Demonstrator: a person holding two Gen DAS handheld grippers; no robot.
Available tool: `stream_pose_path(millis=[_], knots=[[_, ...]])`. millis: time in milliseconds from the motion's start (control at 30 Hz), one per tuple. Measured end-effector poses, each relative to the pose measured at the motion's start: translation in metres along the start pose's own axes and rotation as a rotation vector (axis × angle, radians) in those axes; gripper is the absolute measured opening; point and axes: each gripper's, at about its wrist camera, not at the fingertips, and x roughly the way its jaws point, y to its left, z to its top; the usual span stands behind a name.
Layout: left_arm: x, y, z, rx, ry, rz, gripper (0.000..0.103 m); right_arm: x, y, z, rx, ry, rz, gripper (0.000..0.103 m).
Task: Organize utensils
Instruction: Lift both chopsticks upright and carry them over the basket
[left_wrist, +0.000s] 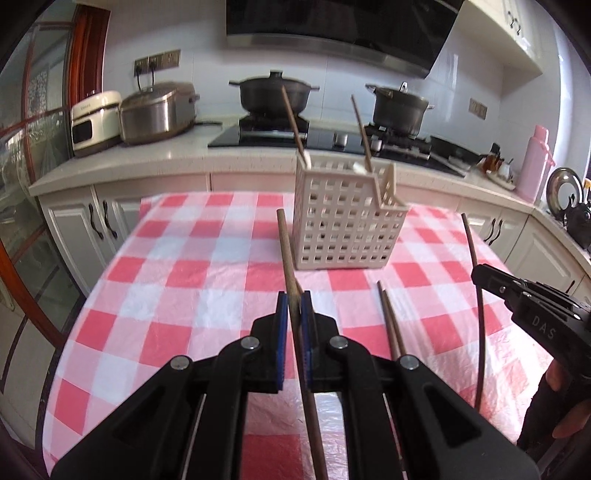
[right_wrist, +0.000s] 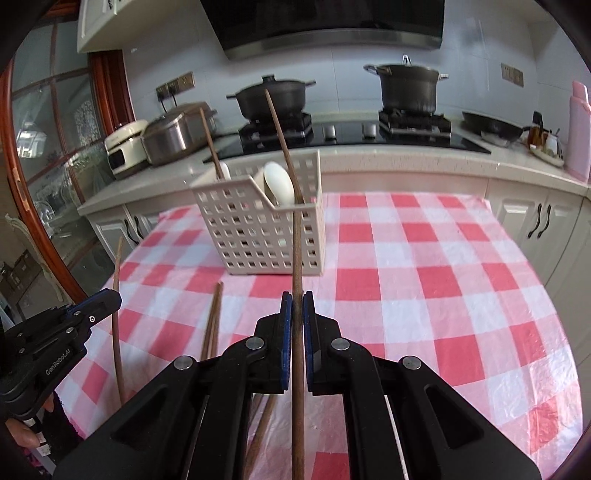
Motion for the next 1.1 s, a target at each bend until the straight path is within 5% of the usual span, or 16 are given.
stream_pose_path(millis=[600, 1100], knots=[[-0.051, -0.012, 0.009, 0.048, -0.127, -0.004, 0.003, -0.054, 0.015, 0.006, -0.047, -0.137, 0.005, 0.006], [0.053, 0.003, -0.021, 0.012, 0.154, -0.016, 0.008, -0.046, -0.002, 0.006, -0.01, -0.139, 0.01, 0.006]])
